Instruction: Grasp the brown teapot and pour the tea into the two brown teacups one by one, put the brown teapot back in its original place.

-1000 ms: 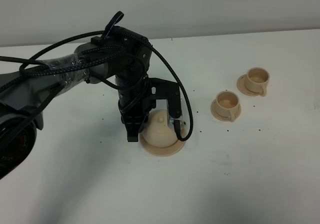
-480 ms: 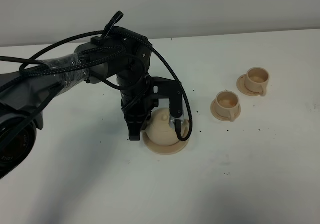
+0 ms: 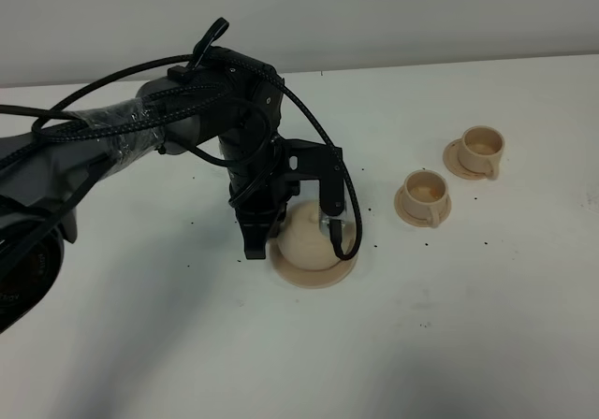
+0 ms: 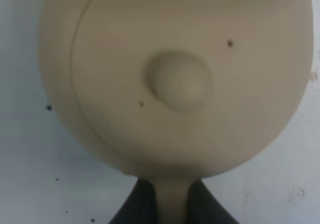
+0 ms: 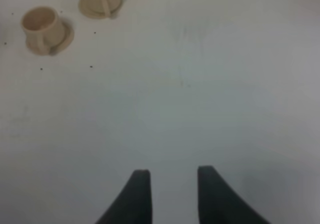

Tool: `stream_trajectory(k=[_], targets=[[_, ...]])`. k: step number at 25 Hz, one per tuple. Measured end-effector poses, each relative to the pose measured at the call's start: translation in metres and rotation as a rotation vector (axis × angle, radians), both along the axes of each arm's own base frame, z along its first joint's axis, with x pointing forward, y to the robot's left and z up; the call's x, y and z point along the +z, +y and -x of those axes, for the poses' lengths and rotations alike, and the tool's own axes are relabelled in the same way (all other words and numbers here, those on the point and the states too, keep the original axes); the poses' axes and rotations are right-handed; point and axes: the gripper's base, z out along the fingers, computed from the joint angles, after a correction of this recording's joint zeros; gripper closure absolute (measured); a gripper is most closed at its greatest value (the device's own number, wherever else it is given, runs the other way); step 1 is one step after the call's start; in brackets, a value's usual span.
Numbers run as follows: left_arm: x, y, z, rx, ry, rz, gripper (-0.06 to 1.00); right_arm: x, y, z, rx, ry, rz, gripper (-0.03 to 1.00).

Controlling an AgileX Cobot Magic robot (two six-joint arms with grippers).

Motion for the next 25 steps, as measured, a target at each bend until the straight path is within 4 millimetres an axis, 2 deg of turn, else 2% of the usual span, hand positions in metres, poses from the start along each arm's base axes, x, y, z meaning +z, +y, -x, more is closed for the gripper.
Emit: stream_trajectory(k=[15,25], targets=[[0.011,-0.001,0.001,0.020,-0.009,0.047,0.83,0.000,0.000,0.000,0.000,0.000,0.001,0.73],[0.017,0.006,-0.003,0.064,-0.001,0.088,0.83,0.000,0.000,0.000,0.000,0.000,0.000,0.73]])
